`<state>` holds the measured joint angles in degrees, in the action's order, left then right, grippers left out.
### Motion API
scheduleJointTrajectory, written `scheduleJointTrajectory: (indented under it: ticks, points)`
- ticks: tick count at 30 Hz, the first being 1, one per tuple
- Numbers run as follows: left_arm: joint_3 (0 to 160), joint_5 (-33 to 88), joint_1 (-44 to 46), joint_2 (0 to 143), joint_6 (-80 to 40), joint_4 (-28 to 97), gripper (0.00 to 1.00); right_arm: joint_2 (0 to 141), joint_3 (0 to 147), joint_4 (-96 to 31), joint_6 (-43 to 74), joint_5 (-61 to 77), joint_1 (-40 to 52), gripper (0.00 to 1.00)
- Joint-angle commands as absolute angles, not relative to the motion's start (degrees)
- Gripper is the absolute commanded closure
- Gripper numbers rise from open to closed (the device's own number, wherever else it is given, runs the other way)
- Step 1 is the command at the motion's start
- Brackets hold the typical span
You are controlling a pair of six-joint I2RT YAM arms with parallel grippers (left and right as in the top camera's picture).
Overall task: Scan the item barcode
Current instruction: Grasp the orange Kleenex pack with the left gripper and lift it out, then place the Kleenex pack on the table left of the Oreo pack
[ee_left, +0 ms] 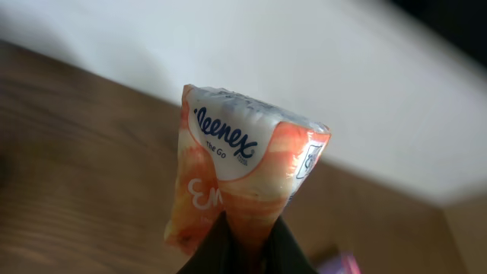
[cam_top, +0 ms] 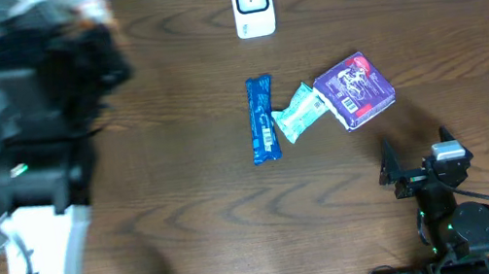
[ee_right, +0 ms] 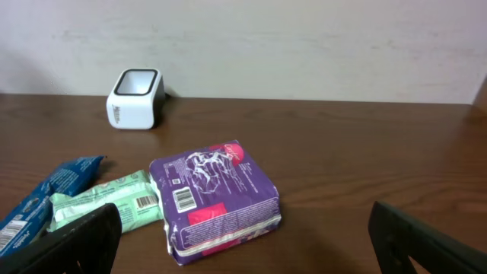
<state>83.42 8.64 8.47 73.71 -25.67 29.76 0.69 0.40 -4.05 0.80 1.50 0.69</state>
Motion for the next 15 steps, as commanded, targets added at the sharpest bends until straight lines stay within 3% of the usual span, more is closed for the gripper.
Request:
scheduleJointTrajectory:
  ticks: [1,5,15]
  points:
    - [83.7,5.1,16.2,80.2,-21.4,31.2,0.92,0.4,0.3,-4.3,0.4,1.4,1.2,0.01]
    - [83.7,-5.0,21.8,88.2,-20.8,34.3,0.93,0.4,0.3,-4.3,0.4,1.4,1.2,0.01]
    - [83.7,-3.5,28.0,108.2,-20.2,35.5,0.91,0.4,0.3,-4.3,0.4,1.4,1.2,0.01]
